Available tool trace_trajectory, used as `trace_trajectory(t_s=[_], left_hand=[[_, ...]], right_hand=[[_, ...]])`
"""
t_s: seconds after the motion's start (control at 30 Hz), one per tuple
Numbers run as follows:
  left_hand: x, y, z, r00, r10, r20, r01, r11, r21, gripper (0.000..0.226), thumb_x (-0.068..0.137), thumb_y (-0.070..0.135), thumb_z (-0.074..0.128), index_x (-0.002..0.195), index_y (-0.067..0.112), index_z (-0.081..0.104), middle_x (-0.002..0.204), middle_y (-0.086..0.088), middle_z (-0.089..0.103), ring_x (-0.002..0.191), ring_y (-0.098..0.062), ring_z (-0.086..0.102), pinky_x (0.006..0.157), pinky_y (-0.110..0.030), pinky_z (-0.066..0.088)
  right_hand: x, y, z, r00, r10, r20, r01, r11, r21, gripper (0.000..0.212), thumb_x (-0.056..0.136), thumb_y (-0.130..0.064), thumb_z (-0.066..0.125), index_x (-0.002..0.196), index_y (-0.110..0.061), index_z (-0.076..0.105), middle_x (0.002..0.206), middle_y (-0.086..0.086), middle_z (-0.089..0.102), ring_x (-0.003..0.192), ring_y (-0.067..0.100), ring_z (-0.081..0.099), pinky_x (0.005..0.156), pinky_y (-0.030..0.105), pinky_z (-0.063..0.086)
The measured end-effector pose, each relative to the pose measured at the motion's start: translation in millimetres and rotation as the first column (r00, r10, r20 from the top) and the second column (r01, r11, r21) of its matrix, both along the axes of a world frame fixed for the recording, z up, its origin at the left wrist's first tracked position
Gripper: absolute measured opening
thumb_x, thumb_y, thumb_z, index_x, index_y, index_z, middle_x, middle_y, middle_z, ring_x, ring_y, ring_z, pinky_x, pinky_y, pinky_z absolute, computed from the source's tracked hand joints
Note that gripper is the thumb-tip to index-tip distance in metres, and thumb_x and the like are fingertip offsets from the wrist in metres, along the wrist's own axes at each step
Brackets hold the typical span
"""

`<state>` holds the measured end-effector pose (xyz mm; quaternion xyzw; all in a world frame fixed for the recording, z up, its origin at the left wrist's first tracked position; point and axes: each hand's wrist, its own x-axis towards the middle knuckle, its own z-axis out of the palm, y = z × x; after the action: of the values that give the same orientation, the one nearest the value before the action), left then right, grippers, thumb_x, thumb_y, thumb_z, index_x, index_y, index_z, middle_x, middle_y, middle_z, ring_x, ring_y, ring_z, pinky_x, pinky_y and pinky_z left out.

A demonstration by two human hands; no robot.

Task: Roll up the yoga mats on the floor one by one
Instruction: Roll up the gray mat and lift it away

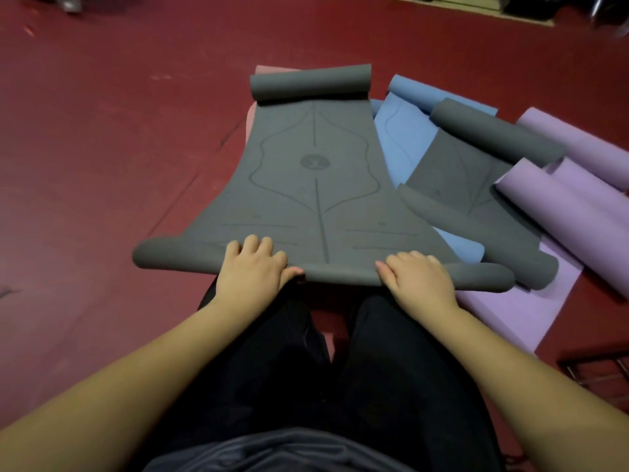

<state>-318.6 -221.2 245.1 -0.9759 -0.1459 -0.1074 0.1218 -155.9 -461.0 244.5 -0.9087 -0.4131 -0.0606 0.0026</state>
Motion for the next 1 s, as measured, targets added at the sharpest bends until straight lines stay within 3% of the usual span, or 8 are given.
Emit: trace_trajectory(t_s=[0.13,0.23,0.37,0.47,0.6,0.7,0.8,1.0], left_hand=[[12.4,5.8,15.8,0.992,0.025,-0.126,-0.039,0.993,-0.113,0.064,0.093,0.056,0.024,0.066,0.016,0.066,0.068,-0.006,0.064,0.071,-0.032,0.062,0.061,-0.037,0.043],[21.5,12.4,36.9,0.989,0.001,-0.145,-0.024,0.988,-0.152,0.074,0.094,0.057,0.007,0.079,0.017,0.068,0.081,-0.008,0.070,0.080,-0.034,0.067,0.062,-0.036,0.044],[26.6,11.5,42.2,0.956,0.026,-0.294,-0.095,0.970,-0.223,0.057,0.106,0.046,0.018,0.108,0.014,0.066,0.105,-0.013,0.068,0.099,-0.036,0.065,0.074,-0.038,0.042],[22.3,5.4,36.5,0.919,0.084,-0.385,-0.200,0.941,-0.274,0.058,0.106,0.045,0.019,0.112,0.011,0.066,0.112,-0.016,0.067,0.105,-0.036,0.063,0.084,-0.038,0.045],[16.0,5.3,23.6,0.919,0.127,-0.373,-0.234,0.937,-0.258,0.057,0.105,0.045,0.020,0.117,0.013,0.065,0.111,-0.015,0.068,0.104,-0.035,0.064,0.080,-0.037,0.044],[15.2,5.8,21.1,0.939,0.171,-0.300,-0.233,0.955,-0.184,0.056,0.105,0.045,0.025,0.107,0.013,0.071,0.110,-0.012,0.069,0.104,-0.035,0.063,0.084,-0.036,0.044],[16.0,3.6,19.1,0.939,0.162,-0.304,-0.196,0.977,-0.085,0.053,0.105,0.042,0.027,0.105,0.013,0.071,0.104,-0.010,0.071,0.098,-0.034,0.066,0.074,-0.033,0.040],[27.4,13.0,17.6,0.915,0.201,-0.351,-0.306,0.912,-0.275,0.054,0.104,0.044,0.028,0.103,0.010,0.071,0.109,-0.018,0.069,0.103,-0.037,0.063,0.082,-0.037,0.045]], right_hand=[[15.1,12.3,20.0,0.989,-0.054,-0.139,0.047,0.997,-0.053,0.050,0.104,-0.046,0.026,0.083,-0.017,0.060,0.095,0.009,0.068,0.097,0.032,0.061,0.074,0.037,0.037],[30.1,17.0,40.8,0.932,-0.163,-0.324,0.127,0.984,-0.128,0.052,0.102,-0.053,0.028,0.077,-0.018,0.056,0.095,0.010,0.064,0.101,0.032,0.060,0.073,0.034,0.037],[38.5,17.8,47.4,0.829,-0.181,-0.529,0.058,0.969,-0.239,0.053,0.102,-0.055,0.029,0.091,-0.019,0.066,0.097,0.006,0.061,0.103,0.027,0.057,0.080,0.033,0.040],[36.7,15.5,37.3,0.761,-0.178,-0.623,0.038,0.972,-0.231,0.050,0.102,-0.055,0.032,0.094,-0.020,0.067,0.099,0.005,0.064,0.101,0.026,0.057,0.083,0.034,0.042],[37.2,15.1,28.0,0.756,-0.181,-0.629,0.073,0.978,-0.195,0.046,0.100,-0.056,0.038,0.068,-0.026,0.051,0.071,-0.008,0.051,0.087,0.021,0.052,0.075,0.033,0.039],[39.2,17.4,25.6,0.767,-0.197,-0.610,0.081,0.974,-0.212,0.047,0.099,-0.058,0.039,0.066,-0.026,0.051,0.070,-0.009,0.049,0.086,0.021,0.051,0.075,0.032,0.039],[41.5,21.3,23.0,0.795,-0.215,-0.567,0.075,0.963,-0.260,0.047,0.098,-0.060,0.038,0.068,-0.027,0.052,0.077,-0.003,0.052,0.087,0.021,0.050,0.074,0.033,0.039],[47.0,24.4,20.0,0.787,-0.229,-0.573,0.114,0.967,-0.230,0.048,0.094,-0.061,0.046,0.074,-0.019,0.054,0.074,-0.003,0.055,0.084,0.022,0.053,0.066,0.033,0.036]])
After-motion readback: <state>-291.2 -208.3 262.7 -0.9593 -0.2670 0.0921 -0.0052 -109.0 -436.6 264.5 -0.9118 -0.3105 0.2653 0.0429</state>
